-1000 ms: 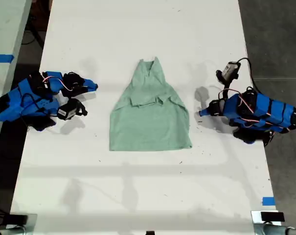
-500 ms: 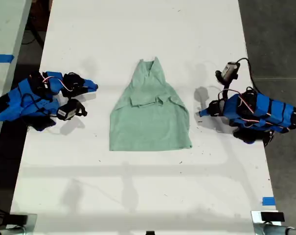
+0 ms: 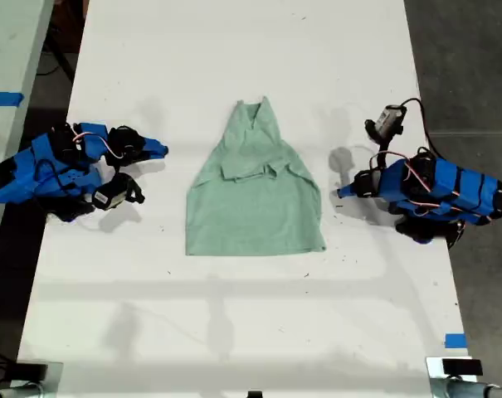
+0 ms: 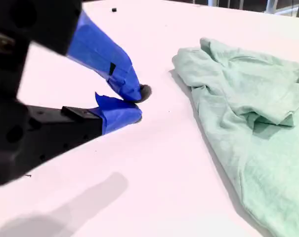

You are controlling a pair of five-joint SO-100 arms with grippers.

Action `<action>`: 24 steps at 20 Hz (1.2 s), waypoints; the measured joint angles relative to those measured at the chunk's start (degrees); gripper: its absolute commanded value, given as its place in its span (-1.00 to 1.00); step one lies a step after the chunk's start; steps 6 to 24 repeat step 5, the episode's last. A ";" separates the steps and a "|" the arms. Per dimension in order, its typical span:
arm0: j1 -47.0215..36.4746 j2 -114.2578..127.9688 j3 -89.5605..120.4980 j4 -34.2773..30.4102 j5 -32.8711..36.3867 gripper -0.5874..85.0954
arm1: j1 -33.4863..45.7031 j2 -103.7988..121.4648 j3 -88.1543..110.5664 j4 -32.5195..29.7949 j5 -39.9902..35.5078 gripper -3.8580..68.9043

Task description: Fold t shirt

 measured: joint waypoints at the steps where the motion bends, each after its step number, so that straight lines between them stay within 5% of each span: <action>1: 0.09 0.00 0.00 0.00 -0.97 -0.99 | 0.00 0.00 0.00 0.00 0.00 -0.86; 24: 0.53 0.00 0.00 0.00 -1.76 -0.99 | -0.70 0.00 0.00 0.00 0.00 -0.86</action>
